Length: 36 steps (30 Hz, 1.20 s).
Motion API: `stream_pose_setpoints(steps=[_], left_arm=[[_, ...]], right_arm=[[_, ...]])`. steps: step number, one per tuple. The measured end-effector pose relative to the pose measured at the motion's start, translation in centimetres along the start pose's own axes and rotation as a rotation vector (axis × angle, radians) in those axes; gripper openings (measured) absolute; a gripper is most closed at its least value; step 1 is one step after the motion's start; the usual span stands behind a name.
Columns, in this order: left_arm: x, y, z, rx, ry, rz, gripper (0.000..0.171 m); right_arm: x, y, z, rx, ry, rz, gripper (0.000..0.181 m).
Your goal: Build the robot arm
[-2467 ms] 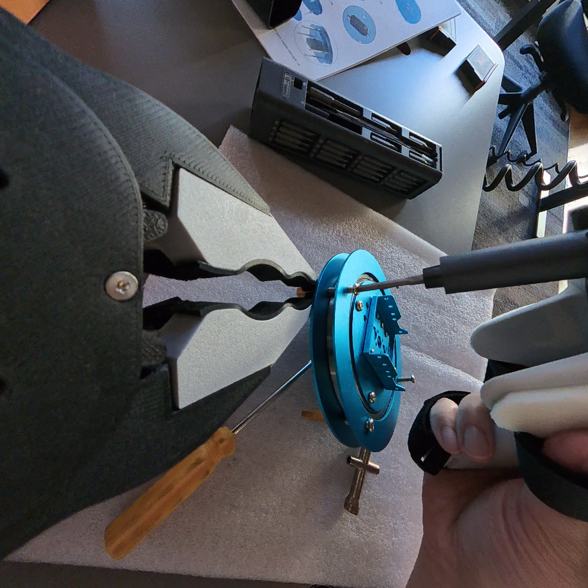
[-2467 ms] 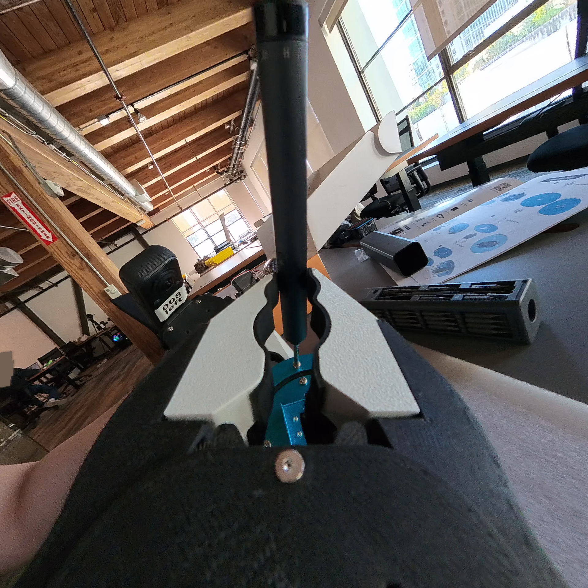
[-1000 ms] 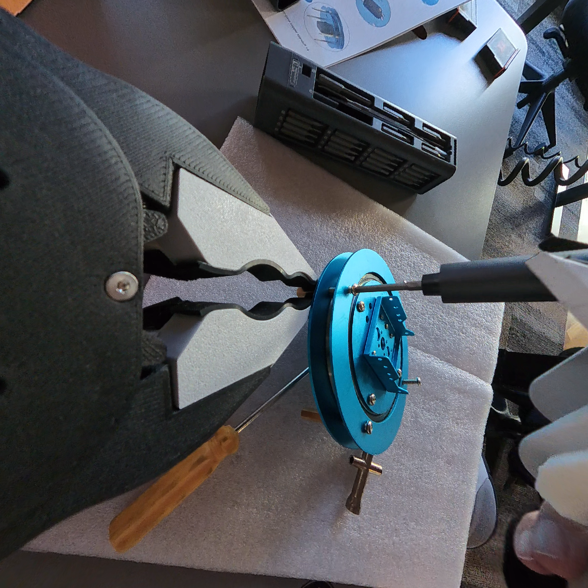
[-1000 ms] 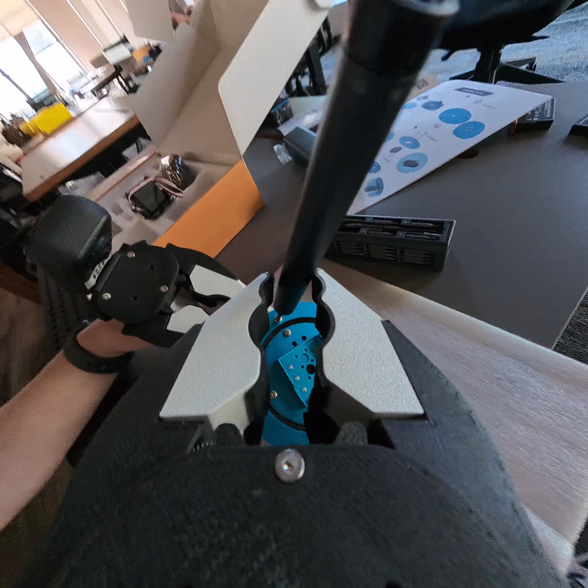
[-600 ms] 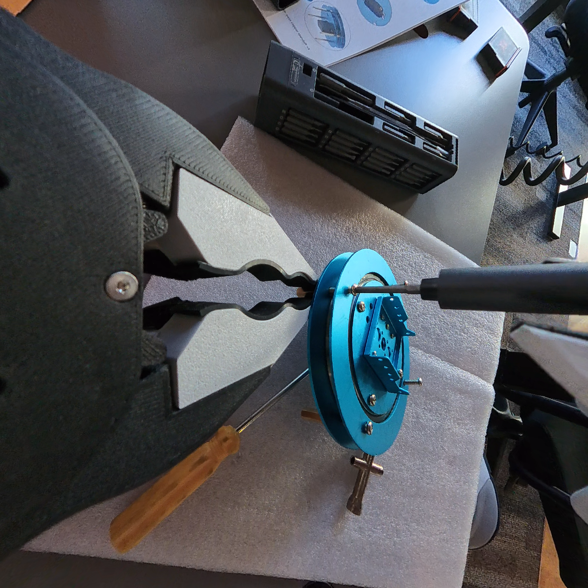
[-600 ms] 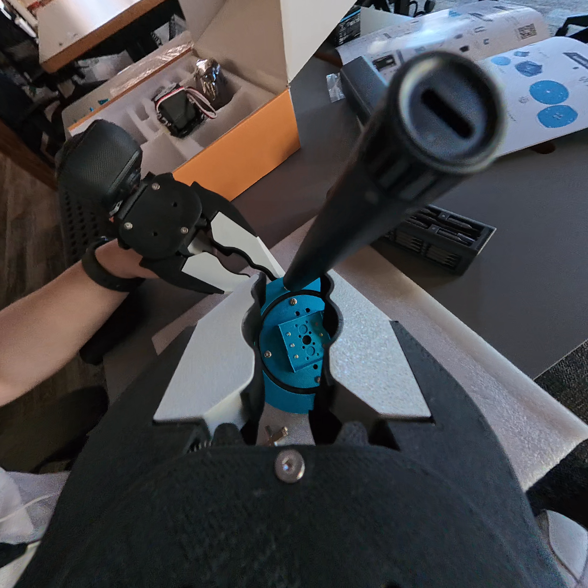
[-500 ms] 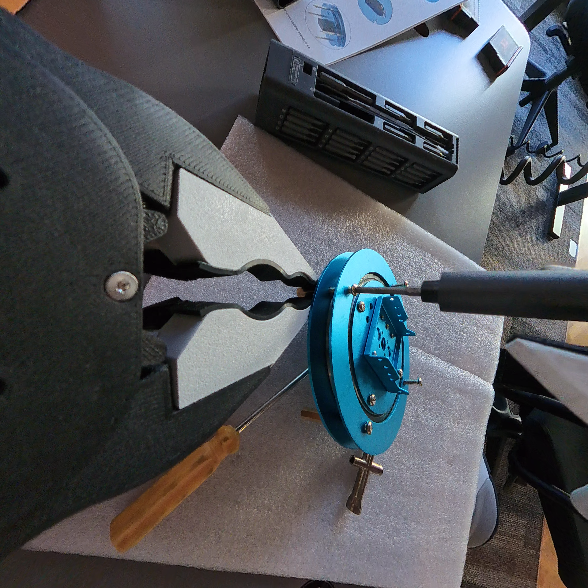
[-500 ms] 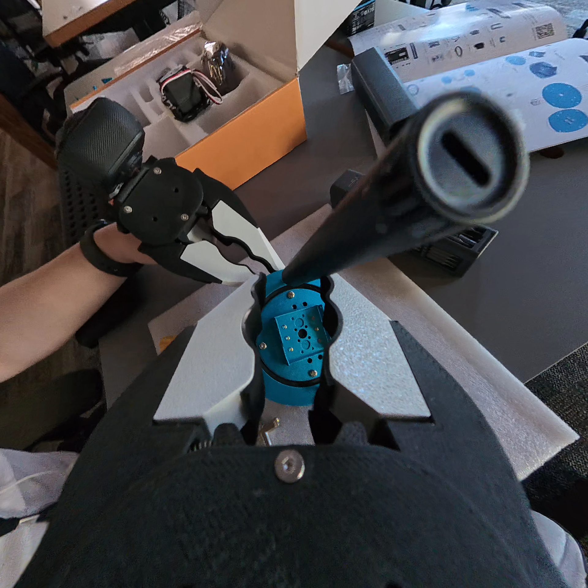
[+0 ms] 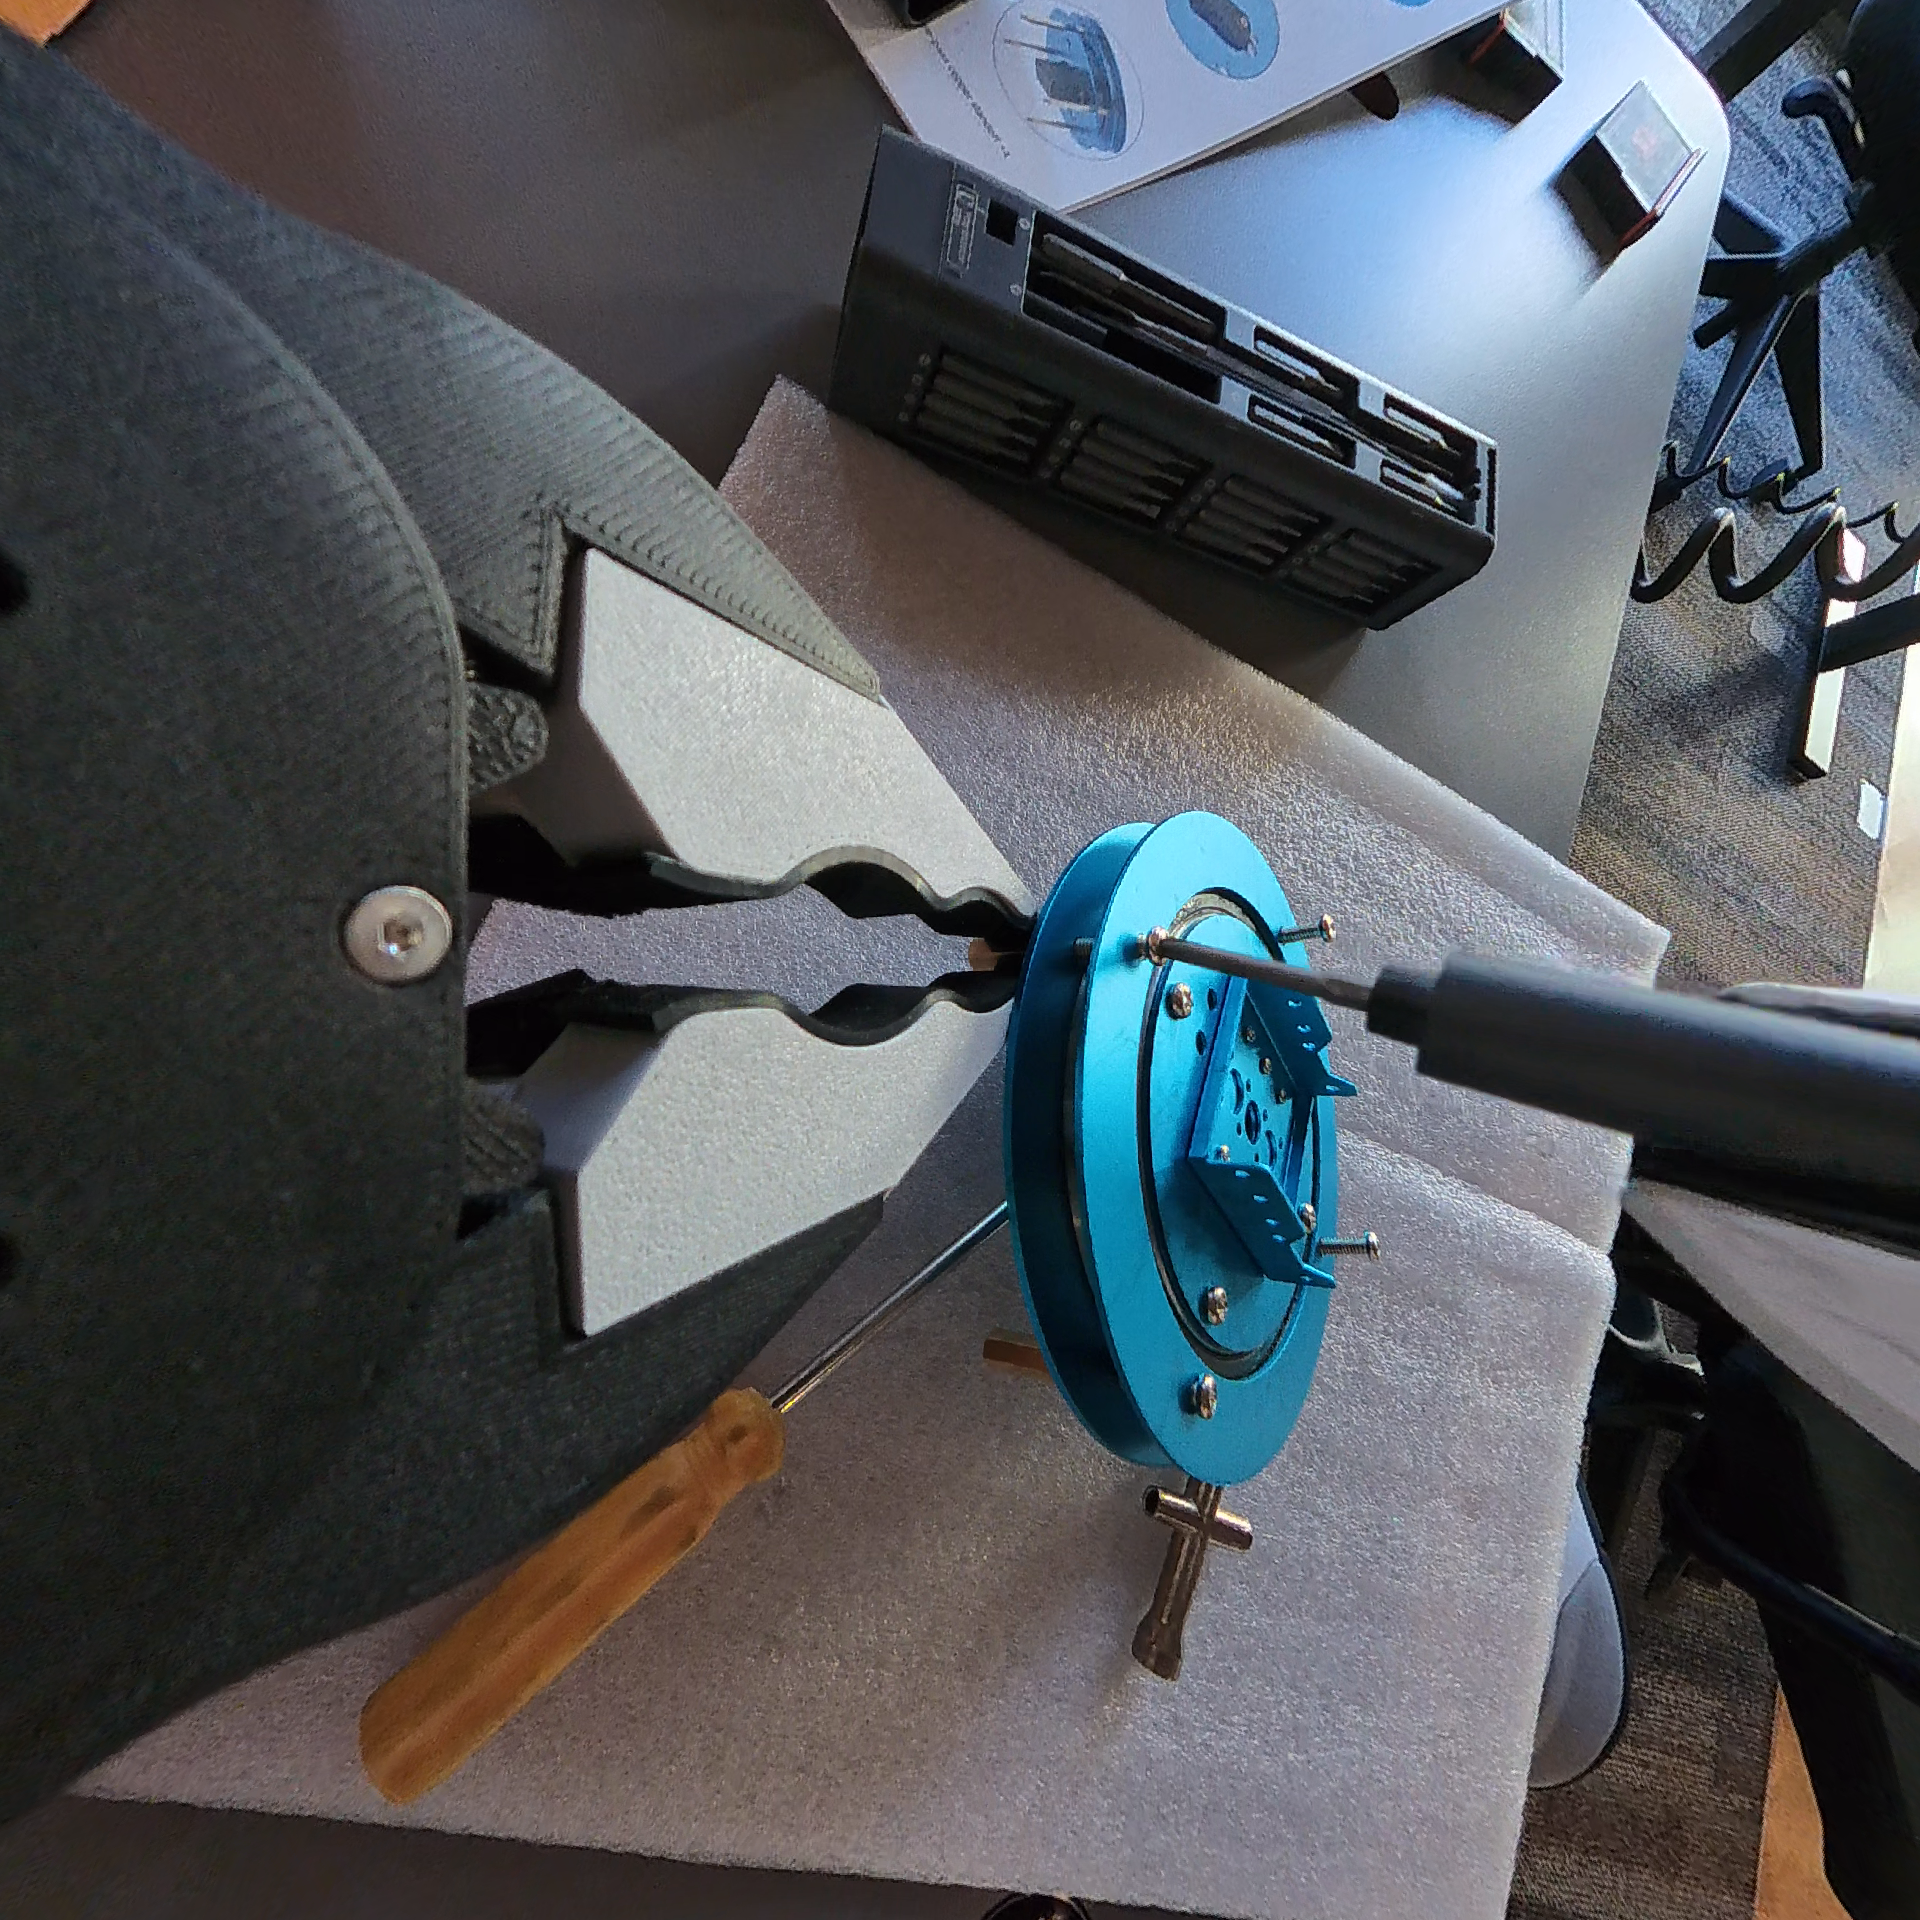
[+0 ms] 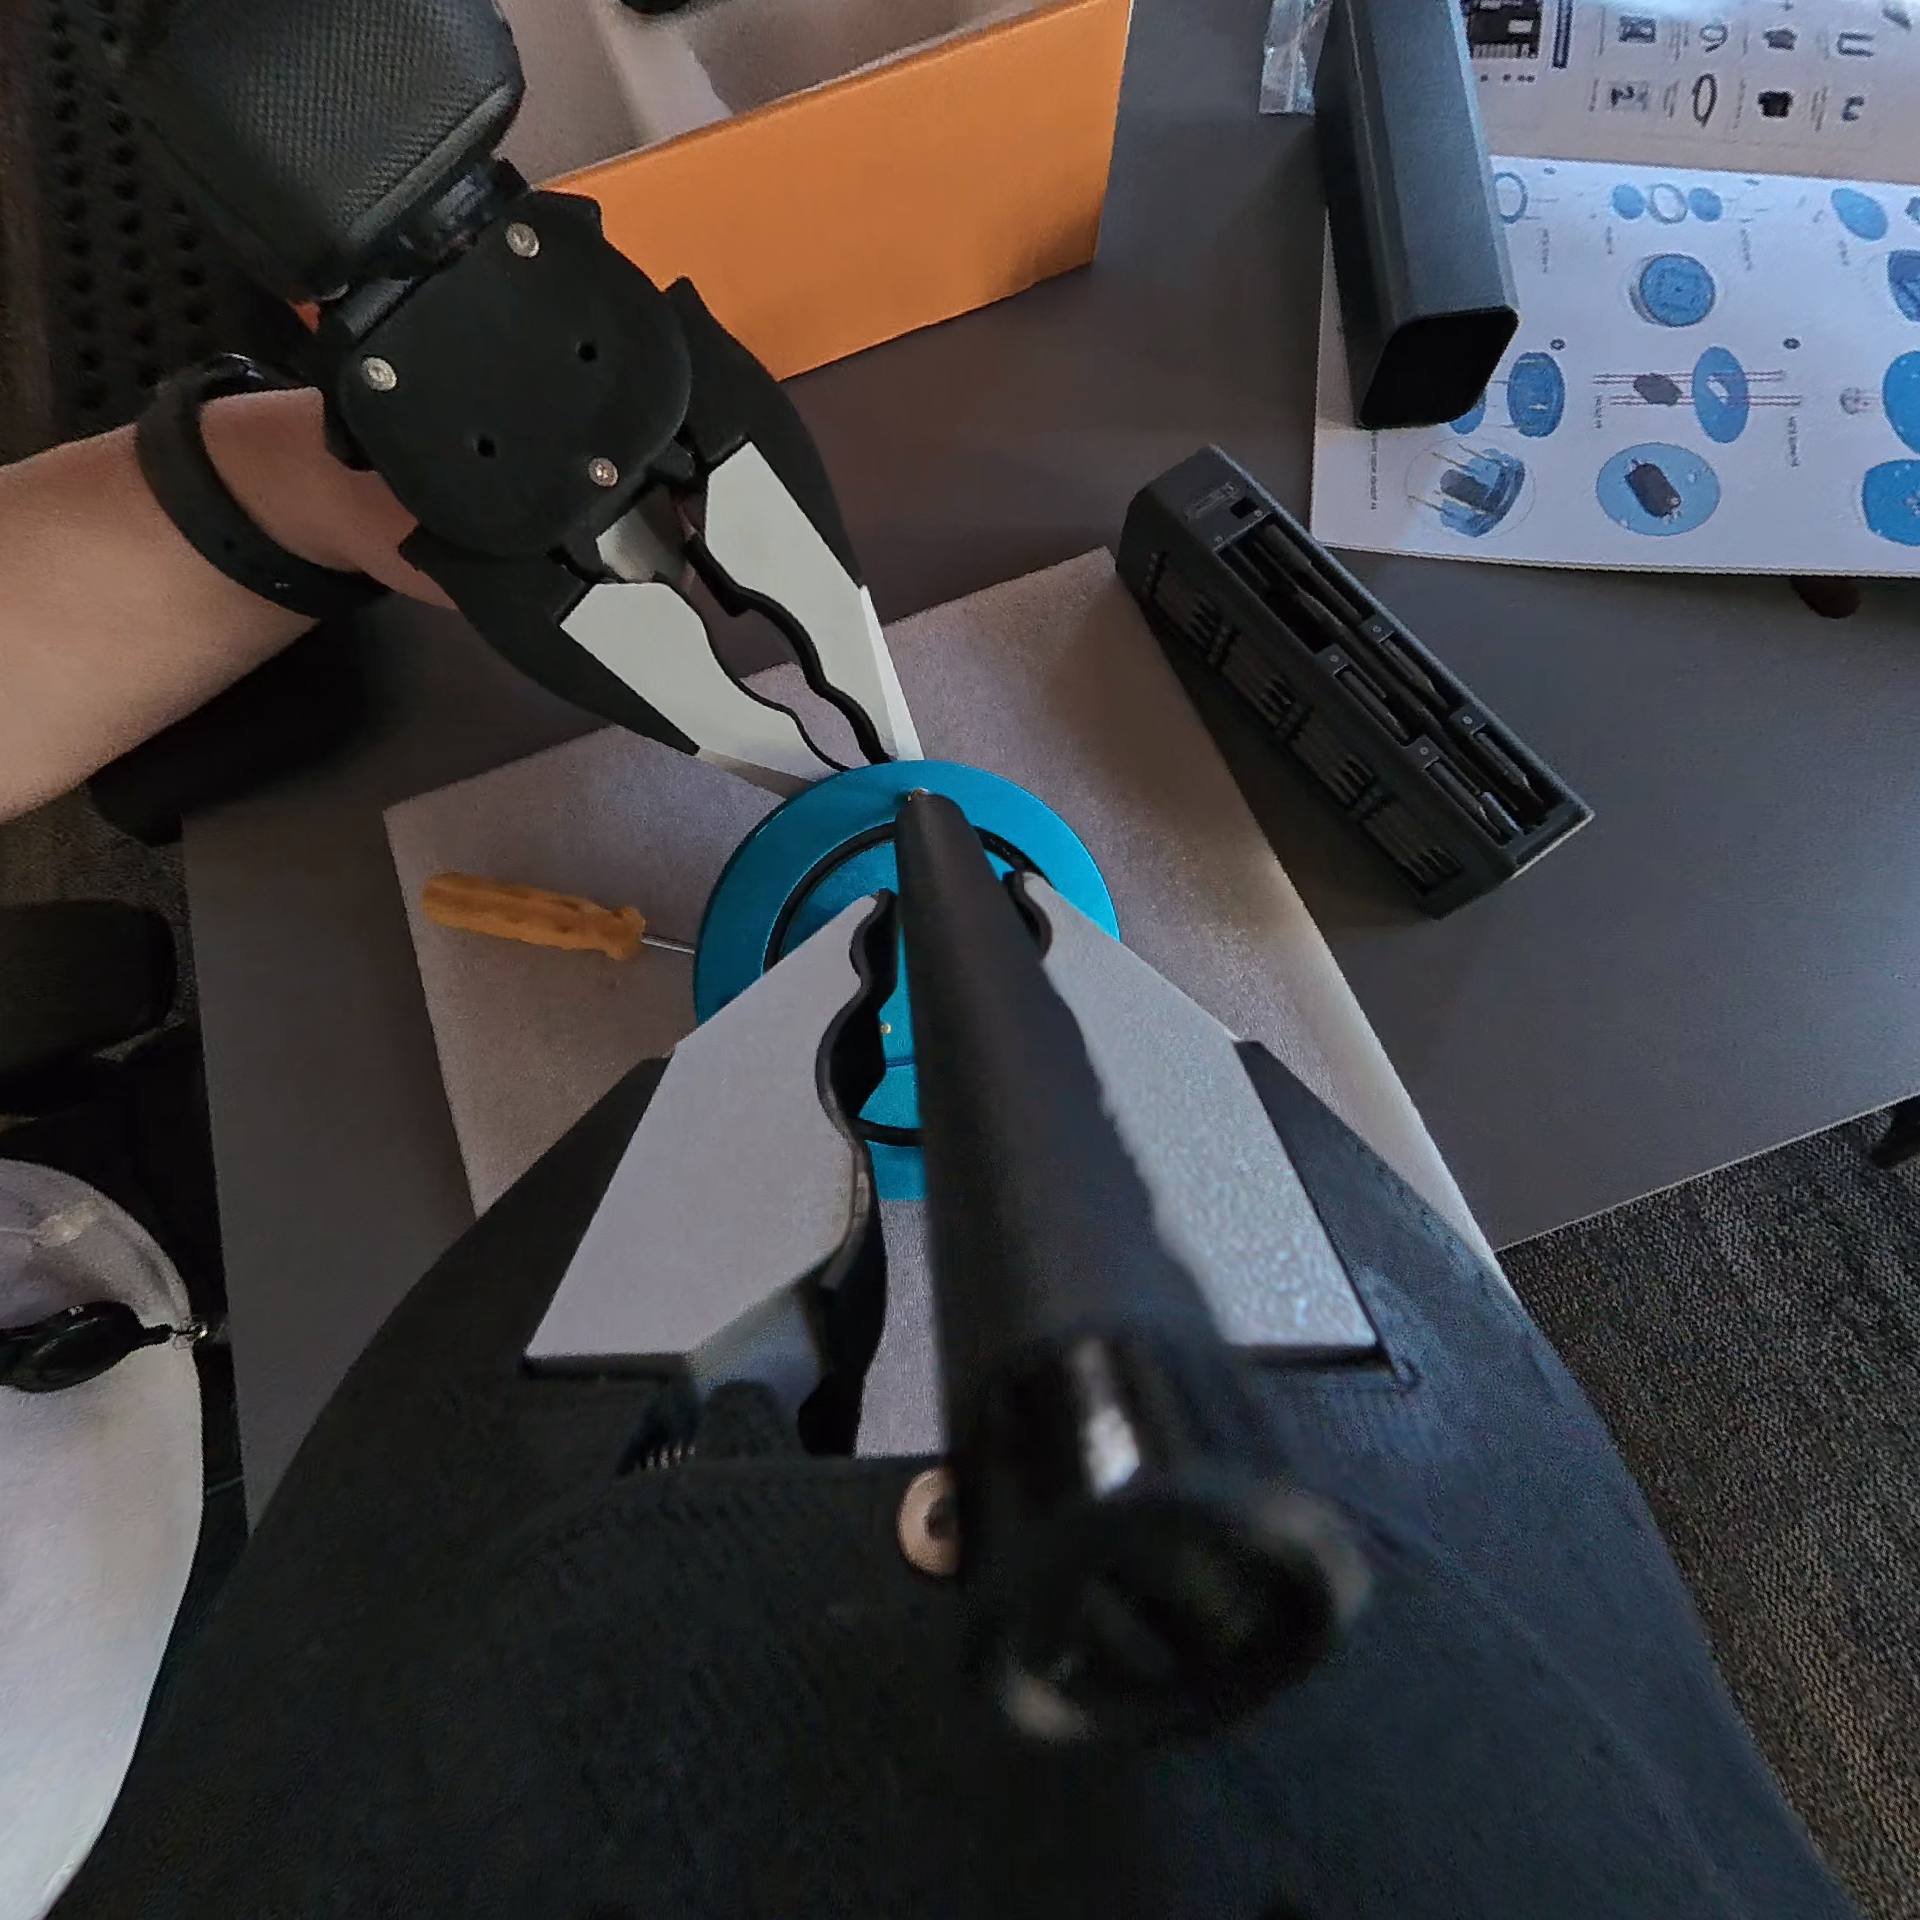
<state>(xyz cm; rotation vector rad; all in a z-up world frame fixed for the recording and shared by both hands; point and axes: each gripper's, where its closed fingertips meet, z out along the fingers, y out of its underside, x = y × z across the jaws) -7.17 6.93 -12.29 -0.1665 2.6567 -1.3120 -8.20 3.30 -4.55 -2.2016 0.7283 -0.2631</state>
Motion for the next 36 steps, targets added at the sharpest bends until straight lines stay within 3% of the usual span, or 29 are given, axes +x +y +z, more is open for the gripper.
stream_pose_setpoints(steps=[11,20,36], left_arm=[[0.0,0.0,0.0,0.002,0.005,-0.006,0.004],[0.0,0.0,0.0,0.003,0.006,-0.010,0.004],[0.0,0.0,0.1,0.003,0.008,-0.011,0.004]], right_arm=[[0.0,-0.4,0.0,-0.013,0.002,-0.071,0.018],[0.5,-1.6,0.4,0.087,0.023,0.106,0.021],[-0.8,0.8,-0.1,-0.073,-0.104,-0.143,0.022]])
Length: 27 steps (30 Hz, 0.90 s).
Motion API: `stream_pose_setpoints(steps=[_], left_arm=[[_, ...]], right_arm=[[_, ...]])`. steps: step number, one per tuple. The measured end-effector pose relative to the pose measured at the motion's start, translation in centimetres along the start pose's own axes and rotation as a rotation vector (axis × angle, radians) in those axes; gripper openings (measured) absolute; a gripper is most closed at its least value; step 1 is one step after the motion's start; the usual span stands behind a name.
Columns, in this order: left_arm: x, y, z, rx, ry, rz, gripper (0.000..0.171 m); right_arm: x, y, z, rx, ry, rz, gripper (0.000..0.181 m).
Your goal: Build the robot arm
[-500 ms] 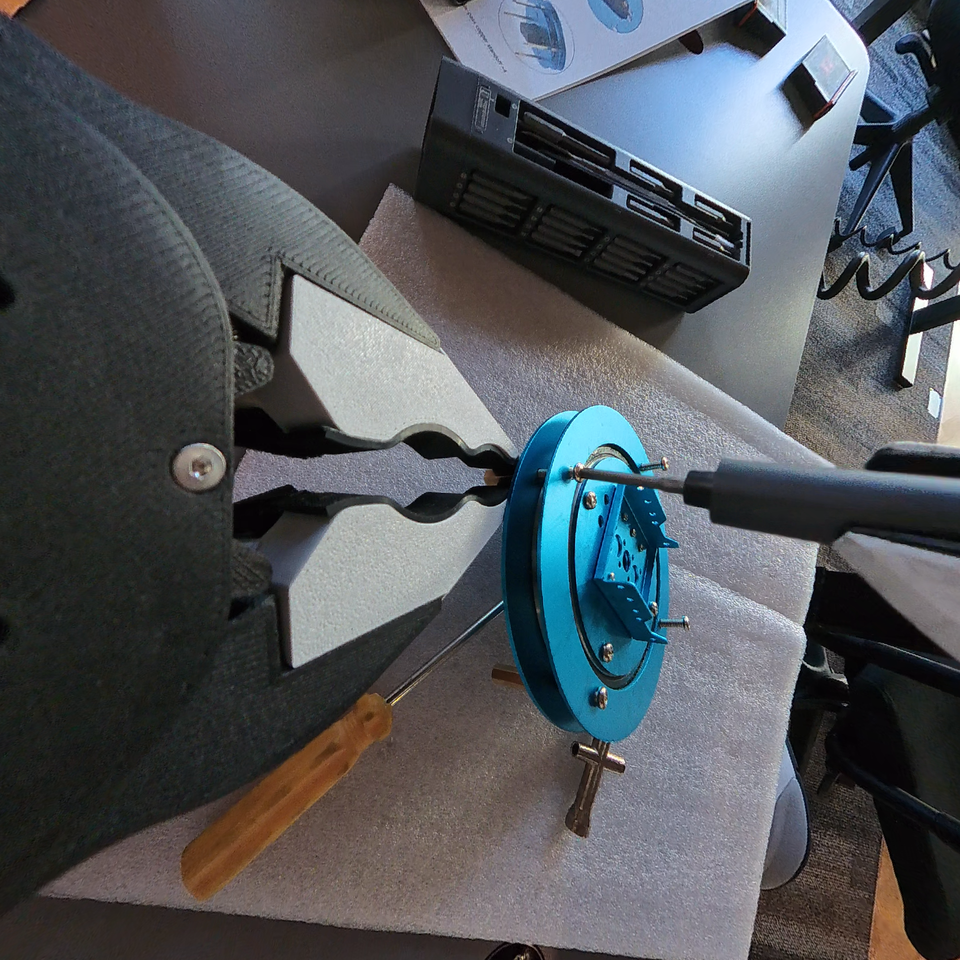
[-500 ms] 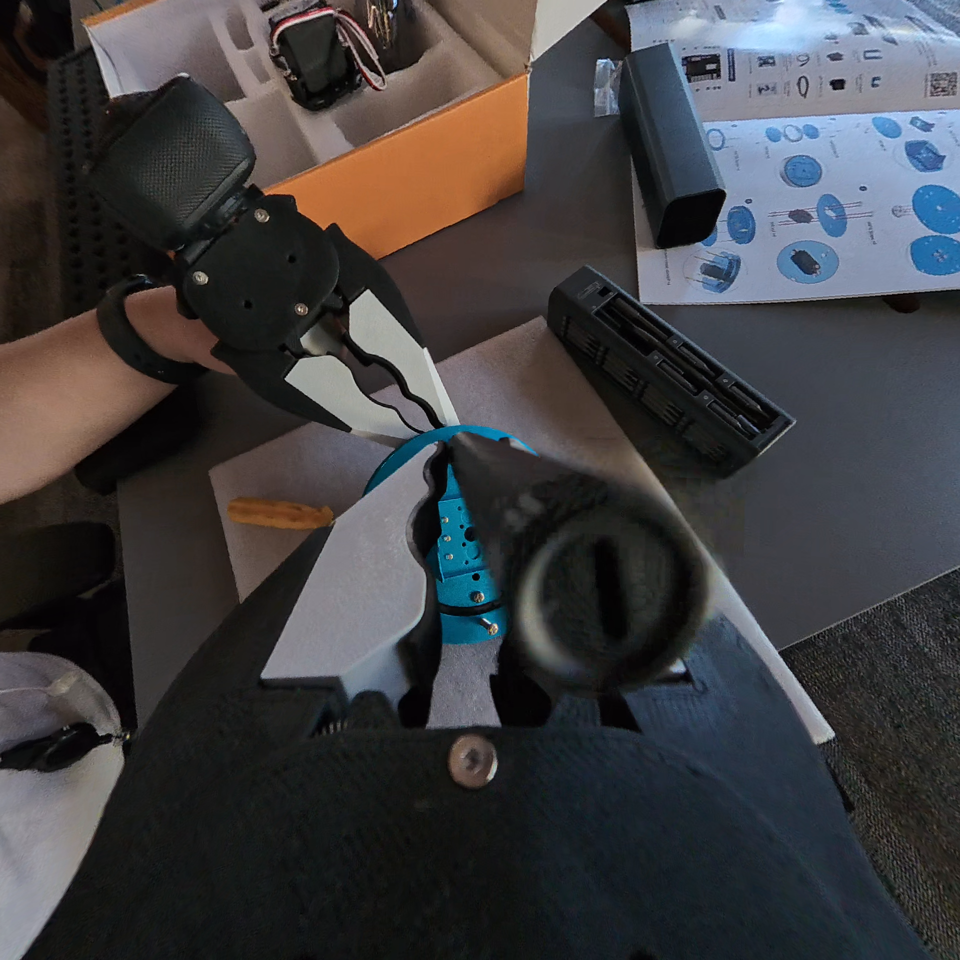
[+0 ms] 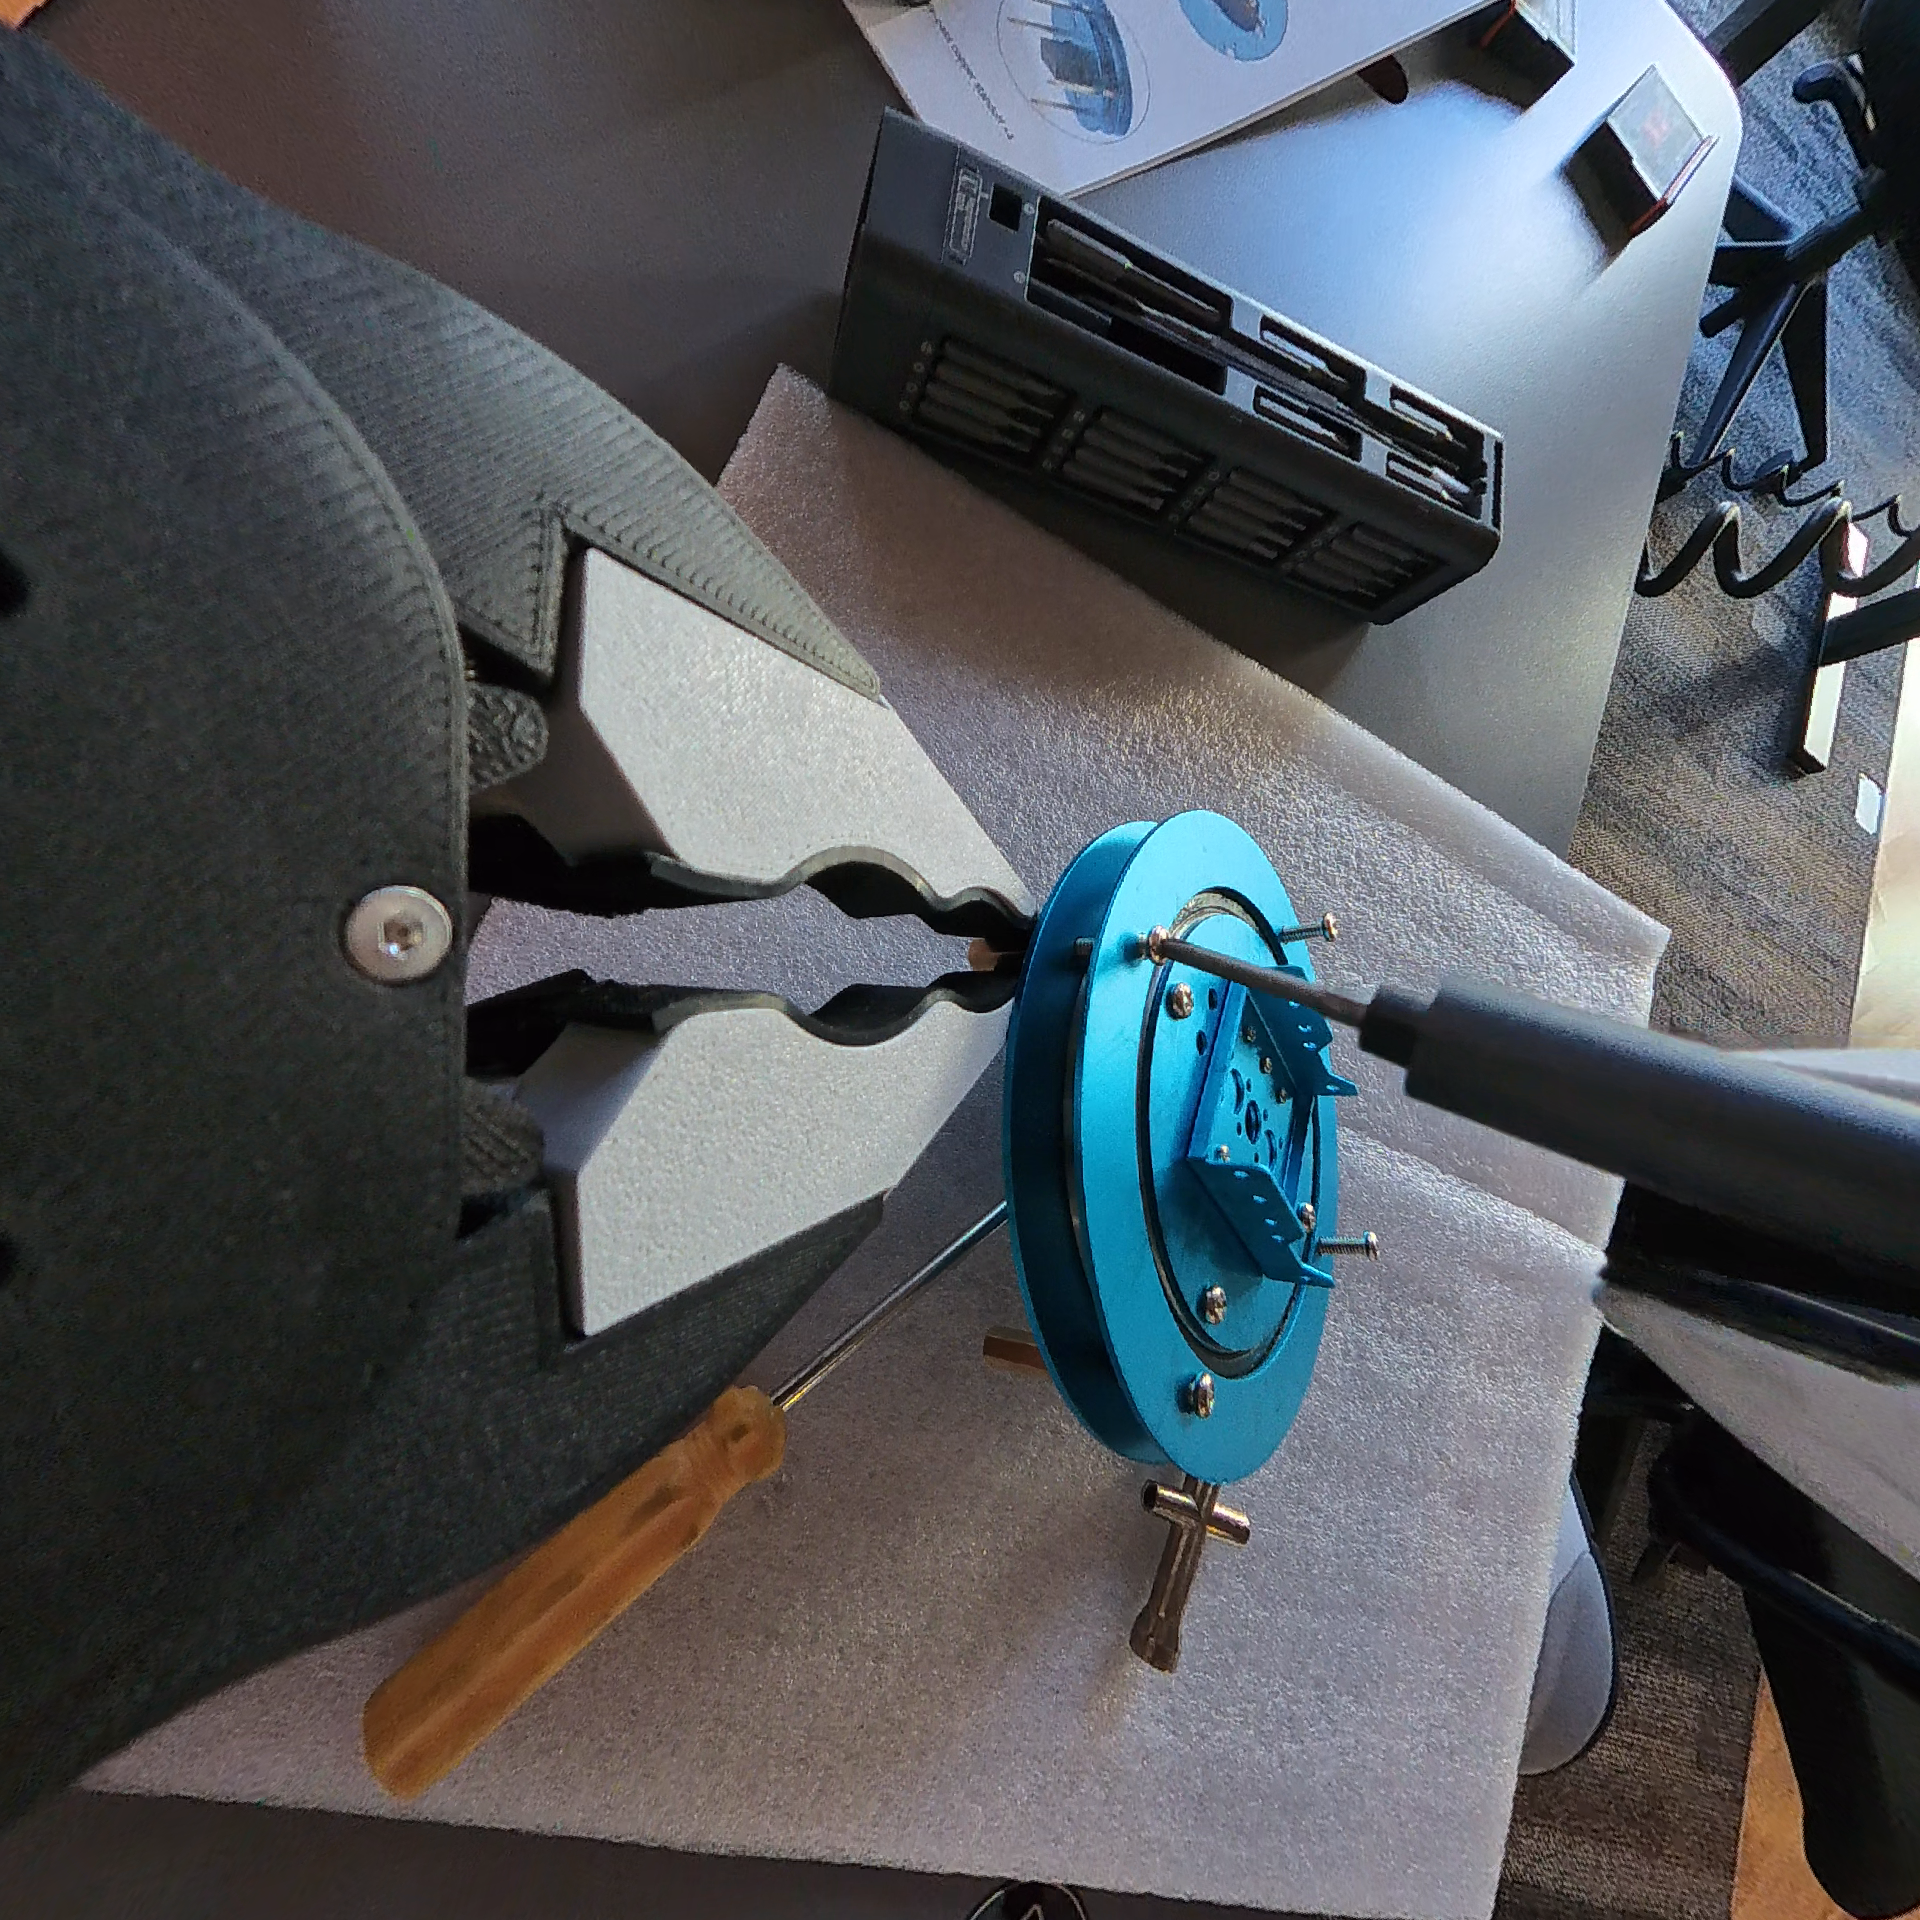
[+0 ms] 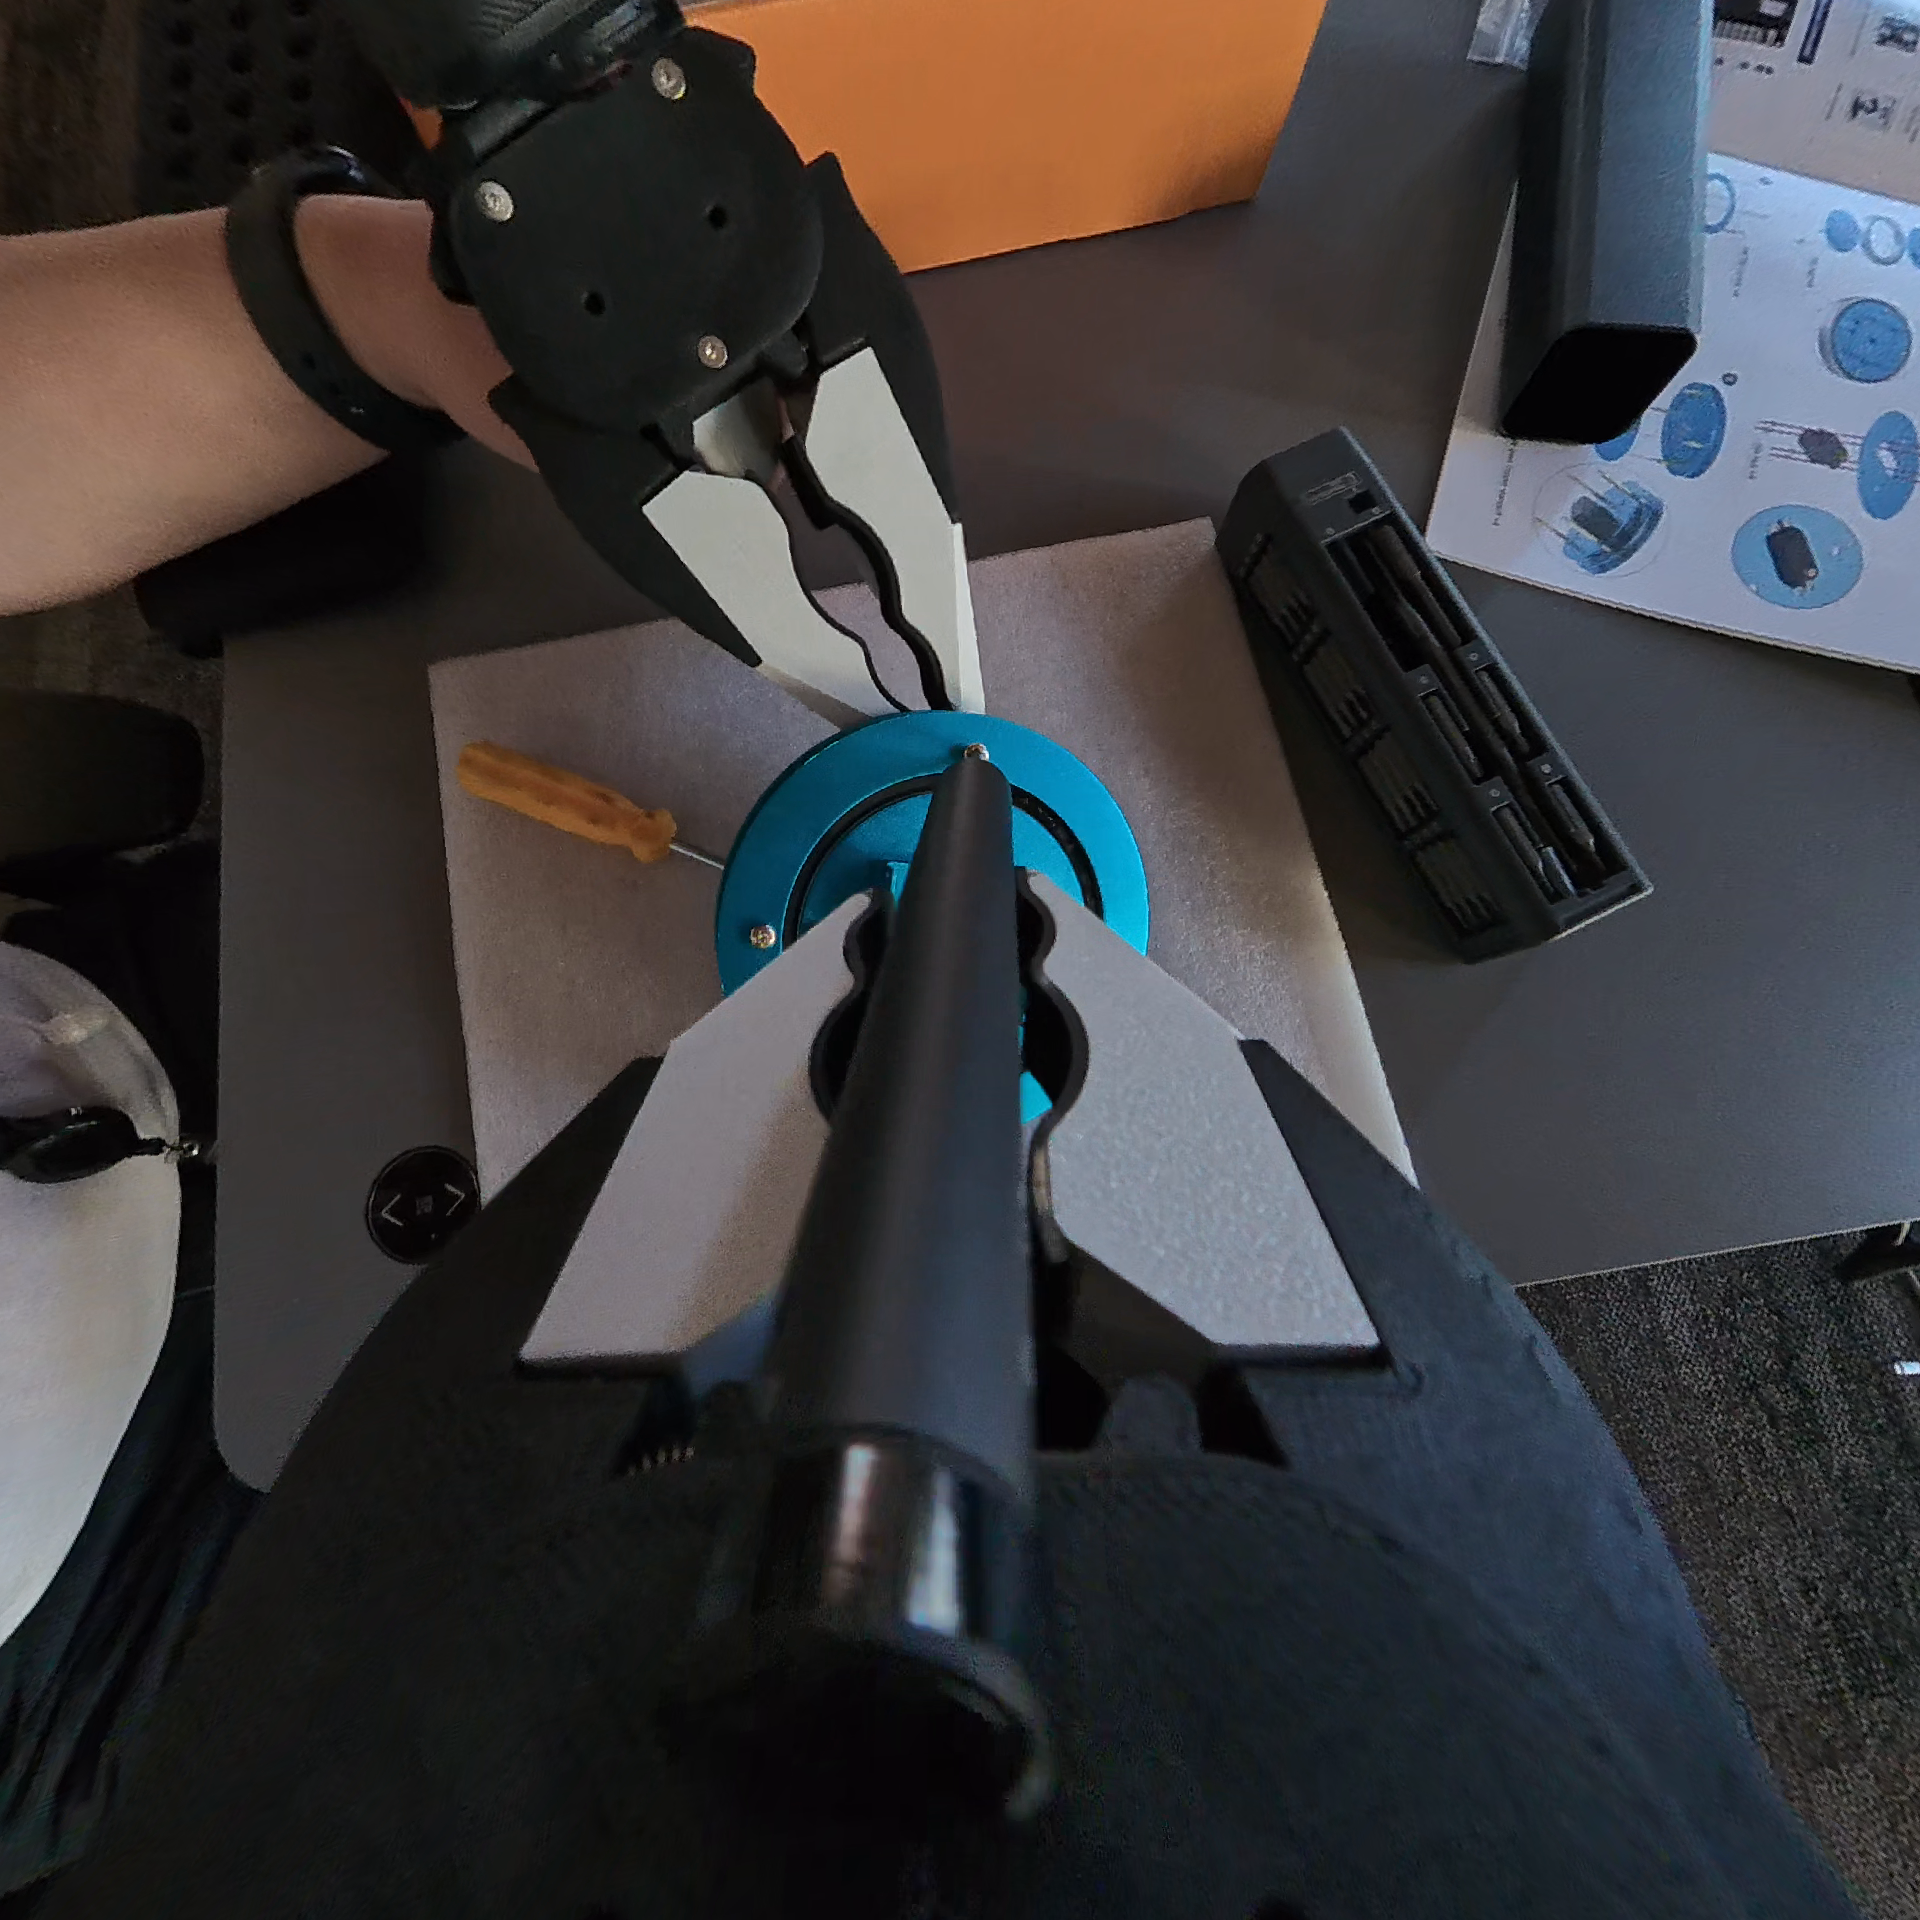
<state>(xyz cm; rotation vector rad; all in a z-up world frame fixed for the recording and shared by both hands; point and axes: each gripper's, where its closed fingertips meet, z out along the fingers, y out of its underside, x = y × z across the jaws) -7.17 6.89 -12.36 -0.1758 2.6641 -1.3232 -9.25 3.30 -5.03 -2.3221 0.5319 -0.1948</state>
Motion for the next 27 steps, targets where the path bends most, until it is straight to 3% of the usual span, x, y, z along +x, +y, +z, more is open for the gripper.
stream_pose_setpoints(steps=[10,27], left_arm=[[0.0,0.0,0.0,0.001,0.003,-0.004,0.004],[0.0,0.1,0.1,-0.005,0.004,-0.008,0.005]], right_arm=[[0.5,-1.2,-1.5,0.114,-0.025,0.085,0.020],[1.2,-1.1,-1.7,0.088,0.055,0.094,0.022]])
